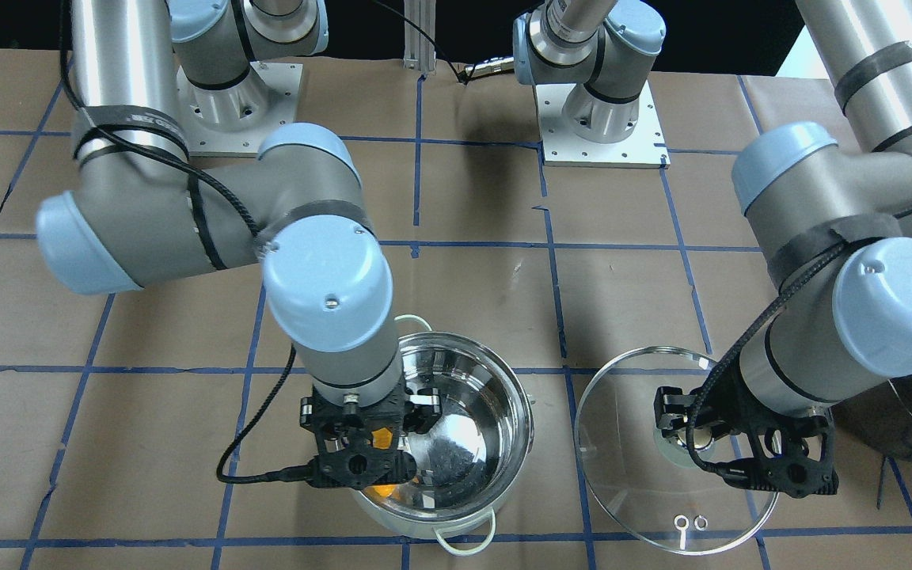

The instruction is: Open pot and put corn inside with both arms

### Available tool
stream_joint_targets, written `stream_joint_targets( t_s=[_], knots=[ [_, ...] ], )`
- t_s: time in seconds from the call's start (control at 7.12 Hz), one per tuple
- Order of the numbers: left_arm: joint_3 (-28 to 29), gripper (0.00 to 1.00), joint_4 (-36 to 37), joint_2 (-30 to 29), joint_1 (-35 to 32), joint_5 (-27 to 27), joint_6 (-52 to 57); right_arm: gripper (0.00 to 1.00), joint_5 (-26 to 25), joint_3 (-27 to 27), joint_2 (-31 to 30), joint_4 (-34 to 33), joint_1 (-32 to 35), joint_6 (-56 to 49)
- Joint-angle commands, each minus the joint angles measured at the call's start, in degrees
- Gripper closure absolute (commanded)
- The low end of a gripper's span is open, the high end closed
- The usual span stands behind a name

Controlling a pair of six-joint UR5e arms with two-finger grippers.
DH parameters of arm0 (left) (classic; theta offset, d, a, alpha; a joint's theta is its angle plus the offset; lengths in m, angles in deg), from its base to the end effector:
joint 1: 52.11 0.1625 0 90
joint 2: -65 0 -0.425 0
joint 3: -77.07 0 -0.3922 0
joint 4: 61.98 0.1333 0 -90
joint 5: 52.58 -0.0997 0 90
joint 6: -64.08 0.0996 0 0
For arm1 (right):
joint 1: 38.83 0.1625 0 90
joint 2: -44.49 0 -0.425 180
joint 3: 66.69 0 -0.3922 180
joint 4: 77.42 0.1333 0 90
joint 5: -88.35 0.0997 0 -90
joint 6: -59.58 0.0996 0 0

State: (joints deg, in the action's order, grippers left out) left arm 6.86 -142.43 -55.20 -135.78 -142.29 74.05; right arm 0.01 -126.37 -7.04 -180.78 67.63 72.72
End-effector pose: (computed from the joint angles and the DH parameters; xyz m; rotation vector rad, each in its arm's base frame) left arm -0.0561 -0.7082 0.3579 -0.0995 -3.1328 -0.0222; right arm 0.3462 -0.6912 0.3496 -0.0915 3.0865 -0.1244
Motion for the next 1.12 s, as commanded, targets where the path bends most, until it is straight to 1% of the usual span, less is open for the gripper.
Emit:
stream_joint_targets(
  t_s=[0.0, 0.14, 0.28, 0.42, 0.56, 0.7, 0.84, 0.98],
  knots=[
    [-4.8, 0.99, 6.8, -1.9, 2.0, 0.1, 3.4, 0.96, 0.4, -0.3, 3.9, -3.8, 2.3, 2.8],
    [-6.8, 0.99, 9.5, -3.0, 2.8, 0.2, 3.6, 0.96, 0.2, -2.6, 4.0, -4.1, 3.0, 3.0],
    [-8.3, 0.99, 11.3, -3.3, 2.8, 2.2, 3.8, 0.94, 0.6, -4.8, 4.3, -7.0, 3.1, 3.0],
    [-9.0, 0.99, 11.9, -3.6, 2.8, 2.8, 5.3, 0.82, 0.5, -6.0, 4.6, -7.7, 3.3, 2.9],
    [-9.8, 0.99, 12.2, -3.6, 2.8, 2.8, 5.7, 0.28, 0.5, -6.0, 4.6, -7.7, 3.3, 2.4],
    [-10.5, 0.99, 13.3, -3.6, 2.9, 2.8, 5.9, 0.00, 0.6, -5.7, 4.2, -7.6, 3.3, 2.0],
    [-11.1, 0.98, 13.7, -3.6, 2.9, 2.7, 6.7, 0.00, 0.6, -5.4, 2.8, -7.6, 3.3, 2.0],
    [-11.4, 0.89, 13.8, -3.6, 2.9, 2.7, 6.7, 0.00, 0.4, -4.8, 0.2, -7.2, 3.2, 2.1]
  ],
)
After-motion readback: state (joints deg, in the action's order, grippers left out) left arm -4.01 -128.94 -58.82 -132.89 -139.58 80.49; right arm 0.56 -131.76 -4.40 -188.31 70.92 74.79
